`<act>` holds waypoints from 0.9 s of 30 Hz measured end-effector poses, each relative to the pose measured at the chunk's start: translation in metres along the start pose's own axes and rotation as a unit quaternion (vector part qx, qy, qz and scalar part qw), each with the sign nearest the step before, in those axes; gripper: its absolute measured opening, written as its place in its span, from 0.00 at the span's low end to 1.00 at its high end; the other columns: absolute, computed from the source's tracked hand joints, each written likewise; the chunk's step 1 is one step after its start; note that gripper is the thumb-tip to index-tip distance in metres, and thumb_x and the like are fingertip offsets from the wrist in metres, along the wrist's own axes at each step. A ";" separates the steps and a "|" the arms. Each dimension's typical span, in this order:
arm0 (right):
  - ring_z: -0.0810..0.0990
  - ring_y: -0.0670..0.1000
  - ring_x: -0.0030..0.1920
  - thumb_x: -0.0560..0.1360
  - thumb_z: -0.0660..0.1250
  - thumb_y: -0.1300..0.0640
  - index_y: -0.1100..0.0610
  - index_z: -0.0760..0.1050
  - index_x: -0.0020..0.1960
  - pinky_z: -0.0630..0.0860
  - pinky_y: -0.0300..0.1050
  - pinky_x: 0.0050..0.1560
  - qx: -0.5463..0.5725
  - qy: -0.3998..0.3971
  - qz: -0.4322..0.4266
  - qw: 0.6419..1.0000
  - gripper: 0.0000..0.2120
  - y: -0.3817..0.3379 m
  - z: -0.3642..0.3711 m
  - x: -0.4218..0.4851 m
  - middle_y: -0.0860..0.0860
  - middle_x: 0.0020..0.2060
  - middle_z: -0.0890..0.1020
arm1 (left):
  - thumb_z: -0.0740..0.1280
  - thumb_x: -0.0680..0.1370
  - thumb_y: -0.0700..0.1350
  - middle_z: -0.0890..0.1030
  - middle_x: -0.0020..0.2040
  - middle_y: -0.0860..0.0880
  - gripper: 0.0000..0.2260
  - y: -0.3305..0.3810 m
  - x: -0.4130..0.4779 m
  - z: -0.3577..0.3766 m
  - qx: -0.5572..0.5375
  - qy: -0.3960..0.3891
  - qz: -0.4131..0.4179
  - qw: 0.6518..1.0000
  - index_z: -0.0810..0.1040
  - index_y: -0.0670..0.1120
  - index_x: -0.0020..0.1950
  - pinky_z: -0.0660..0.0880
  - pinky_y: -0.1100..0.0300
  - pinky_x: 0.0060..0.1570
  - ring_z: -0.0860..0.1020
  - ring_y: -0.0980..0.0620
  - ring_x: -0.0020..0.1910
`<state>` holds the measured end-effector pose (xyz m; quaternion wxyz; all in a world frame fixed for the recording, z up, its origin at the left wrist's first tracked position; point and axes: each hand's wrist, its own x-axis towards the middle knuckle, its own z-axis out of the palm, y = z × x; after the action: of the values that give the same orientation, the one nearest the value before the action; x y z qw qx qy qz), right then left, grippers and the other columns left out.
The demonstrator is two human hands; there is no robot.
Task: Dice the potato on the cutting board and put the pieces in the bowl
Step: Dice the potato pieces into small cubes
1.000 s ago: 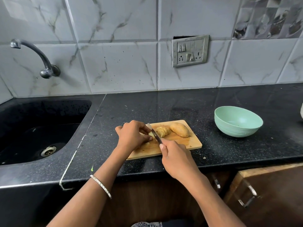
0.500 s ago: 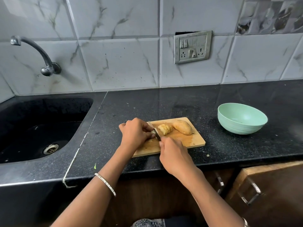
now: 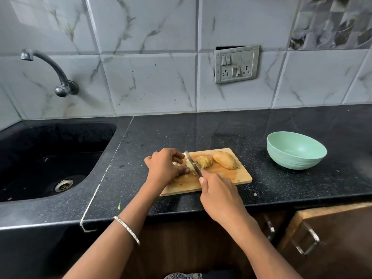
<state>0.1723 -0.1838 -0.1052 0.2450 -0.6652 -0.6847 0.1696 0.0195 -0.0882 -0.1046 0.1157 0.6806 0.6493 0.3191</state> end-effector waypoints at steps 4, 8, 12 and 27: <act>0.75 0.57 0.64 0.86 0.52 0.50 0.47 0.64 0.77 0.75 0.53 0.56 0.003 -0.002 -0.003 1.000 0.21 -0.003 -0.002 -0.001 0.51 0.62 0.80 | 0.77 0.67 0.59 0.84 0.46 0.60 0.15 0.004 0.002 -0.004 0.046 -0.014 -0.007 0.999 0.83 0.58 0.51 0.59 0.53 0.49 0.78 0.56 0.54; 0.74 0.57 0.65 0.86 0.51 0.49 0.46 0.63 0.78 0.74 0.53 0.57 0.005 -0.009 -0.007 1.000 0.21 -0.005 -0.003 -0.001 0.52 0.62 0.79 | 0.76 0.69 0.58 0.84 0.47 0.58 0.12 0.004 0.001 0.000 0.055 -0.017 -0.013 0.998 0.84 0.58 0.50 0.58 0.53 0.50 0.77 0.53 0.56; 0.75 0.56 0.65 0.86 0.52 0.50 0.48 0.63 0.78 0.72 0.49 0.53 0.001 -0.016 -0.004 1.000 0.21 -0.006 -0.004 -0.001 0.52 0.63 0.79 | 0.76 0.69 0.58 0.84 0.47 0.58 0.10 0.004 0.001 0.002 0.060 -0.008 -0.012 0.998 0.85 0.59 0.49 0.58 0.53 0.50 0.76 0.52 0.56; 0.77 0.58 0.60 0.86 0.52 0.52 0.49 0.64 0.77 0.71 0.49 0.46 -0.036 -0.019 0.012 0.999 0.19 -0.013 0.005 0.003 0.55 0.60 0.79 | 0.76 0.69 0.58 0.84 0.45 0.56 0.08 0.004 0.005 0.006 0.080 -0.010 -0.013 0.997 0.86 0.59 0.46 0.58 0.53 0.50 0.75 0.51 0.54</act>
<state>0.1593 -0.1809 -0.1016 0.2060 -0.6782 -0.6869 0.1607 0.0257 -0.0823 -0.1052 0.0712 0.6823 0.6805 0.2575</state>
